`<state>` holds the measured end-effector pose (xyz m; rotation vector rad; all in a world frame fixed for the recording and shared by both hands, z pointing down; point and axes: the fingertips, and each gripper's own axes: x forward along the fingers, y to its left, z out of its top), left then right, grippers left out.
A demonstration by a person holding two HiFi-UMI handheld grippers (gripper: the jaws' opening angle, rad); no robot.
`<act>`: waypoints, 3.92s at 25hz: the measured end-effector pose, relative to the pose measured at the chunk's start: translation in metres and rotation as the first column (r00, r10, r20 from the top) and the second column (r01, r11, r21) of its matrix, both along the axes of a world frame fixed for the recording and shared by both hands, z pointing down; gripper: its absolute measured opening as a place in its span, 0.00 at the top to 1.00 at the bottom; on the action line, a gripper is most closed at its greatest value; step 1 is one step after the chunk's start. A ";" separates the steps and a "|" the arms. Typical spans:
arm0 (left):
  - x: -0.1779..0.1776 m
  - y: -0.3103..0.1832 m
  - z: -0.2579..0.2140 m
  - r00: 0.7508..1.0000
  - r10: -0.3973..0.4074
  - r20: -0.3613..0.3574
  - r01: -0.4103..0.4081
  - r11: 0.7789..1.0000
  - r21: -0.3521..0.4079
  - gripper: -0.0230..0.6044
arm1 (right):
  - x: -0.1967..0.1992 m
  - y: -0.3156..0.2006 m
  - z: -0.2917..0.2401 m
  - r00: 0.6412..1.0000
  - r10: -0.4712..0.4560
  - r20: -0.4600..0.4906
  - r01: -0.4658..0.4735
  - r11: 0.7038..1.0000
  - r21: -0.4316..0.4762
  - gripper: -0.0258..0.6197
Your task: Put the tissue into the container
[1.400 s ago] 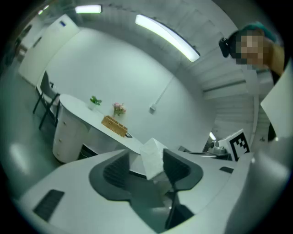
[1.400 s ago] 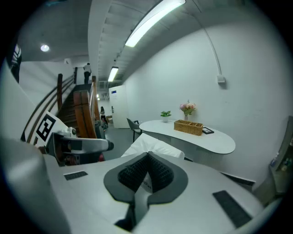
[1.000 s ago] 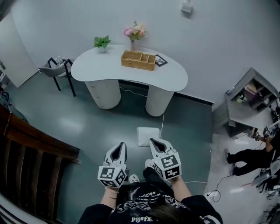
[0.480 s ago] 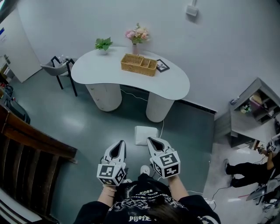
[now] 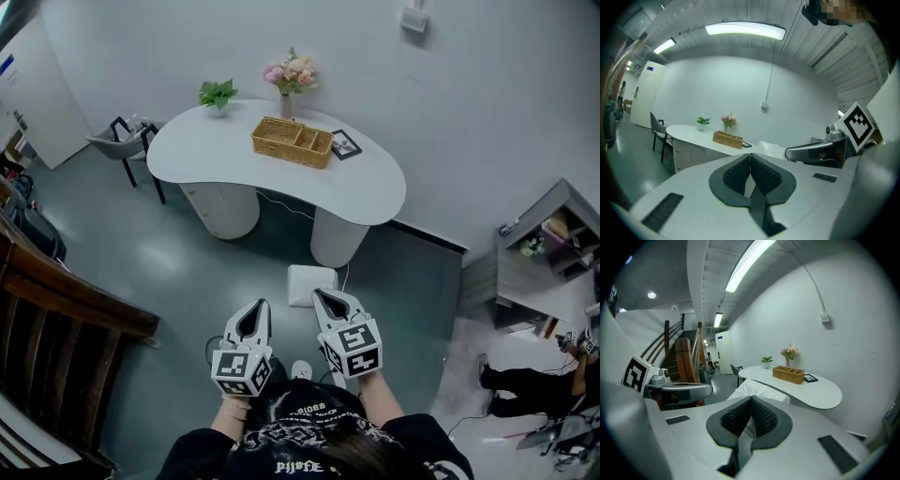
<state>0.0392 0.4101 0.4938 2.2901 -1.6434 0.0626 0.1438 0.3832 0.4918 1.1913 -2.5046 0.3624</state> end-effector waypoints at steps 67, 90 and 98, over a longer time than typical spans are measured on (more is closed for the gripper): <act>-0.145 -0.392 0.024 0.992 0.124 0.032 -0.123 0.992 -0.033 0.92 | -0.141 -0.383 0.005 0.989 0.145 -0.040 -0.145 0.989 0.011 0.92; -0.089 -0.535 0.024 0.998 0.012 0.063 -0.007 0.997 -0.074 0.92 | -0.093 -0.531 0.003 1.000 0.012 0.008 -0.011 1.000 -0.026 0.92; -0.061 -0.575 0.026 0.998 -0.025 0.060 0.030 0.996 -0.080 0.92 | -0.076 -0.571 0.004 0.999 -0.045 0.030 0.046 0.998 -0.034 0.92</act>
